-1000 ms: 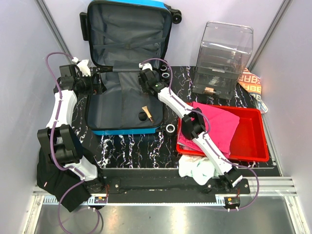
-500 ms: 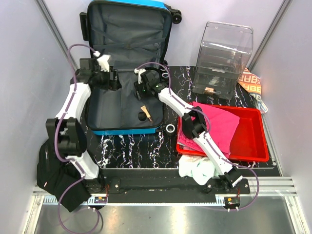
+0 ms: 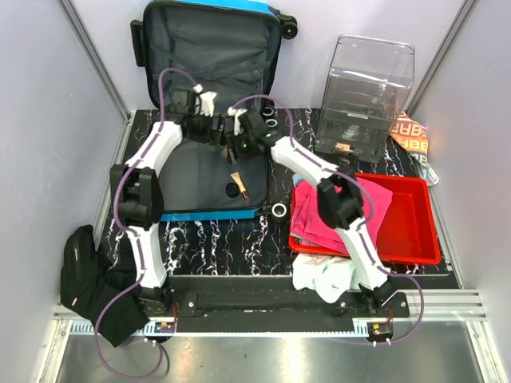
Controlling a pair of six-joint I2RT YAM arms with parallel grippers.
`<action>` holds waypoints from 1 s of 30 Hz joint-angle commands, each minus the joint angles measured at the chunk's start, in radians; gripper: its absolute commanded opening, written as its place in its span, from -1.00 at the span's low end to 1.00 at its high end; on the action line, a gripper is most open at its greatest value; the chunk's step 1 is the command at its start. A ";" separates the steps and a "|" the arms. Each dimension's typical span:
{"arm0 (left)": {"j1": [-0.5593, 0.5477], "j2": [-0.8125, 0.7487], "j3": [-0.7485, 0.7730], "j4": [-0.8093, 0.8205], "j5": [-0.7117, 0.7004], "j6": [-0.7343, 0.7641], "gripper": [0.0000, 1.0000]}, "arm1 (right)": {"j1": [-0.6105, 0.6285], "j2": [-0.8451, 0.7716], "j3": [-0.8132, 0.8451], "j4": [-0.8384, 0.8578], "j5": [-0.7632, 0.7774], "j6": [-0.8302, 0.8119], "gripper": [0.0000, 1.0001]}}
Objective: Open, take out, and arrange the luggage
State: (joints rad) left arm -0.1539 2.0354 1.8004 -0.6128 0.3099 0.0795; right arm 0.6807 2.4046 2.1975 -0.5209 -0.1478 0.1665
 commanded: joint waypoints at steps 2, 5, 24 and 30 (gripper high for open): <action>-0.073 0.101 0.115 -0.011 -0.106 0.014 0.79 | -0.021 -0.278 -0.103 0.029 0.169 0.031 0.23; -0.087 0.143 0.142 -0.021 -0.115 0.011 0.80 | -0.062 -0.363 -0.200 -0.016 0.208 0.048 0.25; -0.118 0.410 0.421 -0.146 -0.135 0.143 0.01 | -0.224 -0.733 -0.594 0.087 0.274 0.024 0.30; -0.118 0.387 0.404 -0.208 0.046 0.203 -0.81 | -0.227 -0.740 -0.601 0.093 0.246 0.010 0.31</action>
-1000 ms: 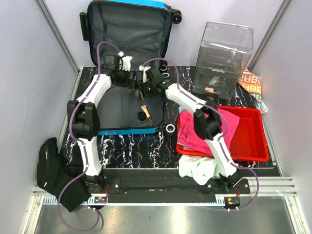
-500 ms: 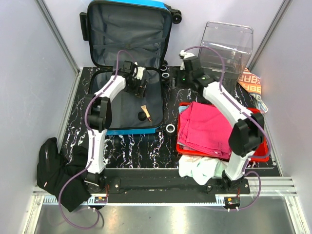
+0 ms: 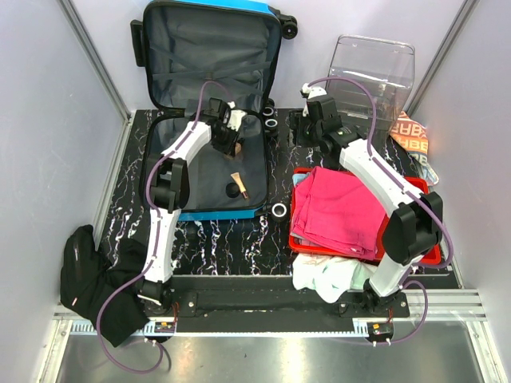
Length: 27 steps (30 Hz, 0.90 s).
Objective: Open, take out, and arrange the luggage
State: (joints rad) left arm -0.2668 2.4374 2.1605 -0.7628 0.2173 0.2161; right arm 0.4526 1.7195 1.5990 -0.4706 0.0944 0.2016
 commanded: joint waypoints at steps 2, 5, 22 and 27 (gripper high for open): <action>0.000 -0.021 0.039 -0.093 0.195 0.078 -1.00 | 0.003 -0.063 -0.014 0.062 -0.030 -0.039 0.32; 0.015 -0.098 0.010 -0.096 0.254 0.078 -1.00 | 0.003 -0.093 -0.057 0.113 -0.091 -0.059 0.35; 0.095 -0.704 -0.323 0.094 0.875 -0.135 -1.00 | 0.005 -0.181 -0.278 0.885 -0.717 0.148 0.99; 0.080 -0.793 -0.344 0.109 0.948 -0.161 -1.00 | 0.009 -0.126 -0.252 1.064 -0.786 0.277 0.77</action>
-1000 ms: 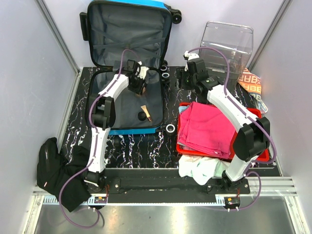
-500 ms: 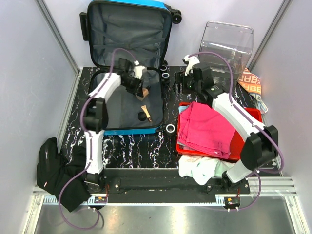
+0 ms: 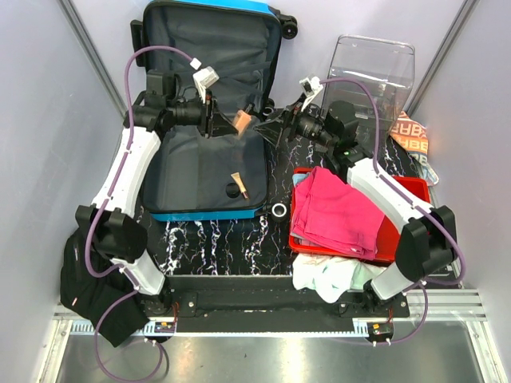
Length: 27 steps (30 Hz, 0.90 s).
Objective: Open, take out, and arrange the luggage
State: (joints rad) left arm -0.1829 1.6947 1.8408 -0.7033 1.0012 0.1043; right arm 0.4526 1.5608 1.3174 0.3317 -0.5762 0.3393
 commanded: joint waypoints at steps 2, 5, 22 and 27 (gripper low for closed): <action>-0.009 -0.059 -0.028 0.053 0.192 -0.073 -1.00 | 0.023 0.062 0.075 0.228 -0.129 0.145 0.62; -0.015 -0.066 -0.028 0.057 0.227 -0.092 -1.00 | 0.038 0.084 0.080 0.305 -0.194 0.182 0.52; -0.032 -0.070 -0.064 0.108 0.226 -0.101 -0.72 | 0.054 0.073 0.135 0.166 -0.160 0.153 -1.00; -0.010 -0.058 -0.077 0.093 -0.044 -0.103 0.98 | -0.017 0.048 0.244 -0.270 0.020 -0.056 -1.00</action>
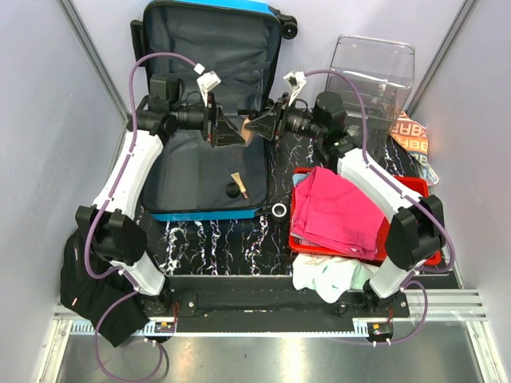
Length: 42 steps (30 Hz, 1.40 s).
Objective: Open, take out, and arrange the luggage
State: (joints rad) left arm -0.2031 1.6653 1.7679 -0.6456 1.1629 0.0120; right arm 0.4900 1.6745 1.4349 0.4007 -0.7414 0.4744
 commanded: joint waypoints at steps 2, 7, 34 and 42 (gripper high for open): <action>0.042 -0.022 0.002 0.011 -0.294 -0.003 0.98 | -0.119 -0.065 0.182 -0.544 0.278 -0.337 -1.00; 0.132 -0.029 -0.030 -0.012 -0.394 0.055 0.98 | -0.247 -0.026 0.242 -0.726 0.601 -0.675 -1.00; 0.337 -0.032 -0.156 -0.042 -0.537 0.186 0.98 | -0.280 0.413 0.253 -0.701 1.093 -1.723 -0.89; 0.341 -0.038 -0.159 -0.040 -0.532 0.189 0.98 | -0.261 0.390 0.239 -0.685 1.111 -1.708 0.04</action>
State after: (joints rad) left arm 0.1299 1.6653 1.6093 -0.7105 0.6380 0.1871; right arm 0.2081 2.1147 1.6665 -0.3351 0.3283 -1.1866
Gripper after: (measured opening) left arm 0.987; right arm 0.497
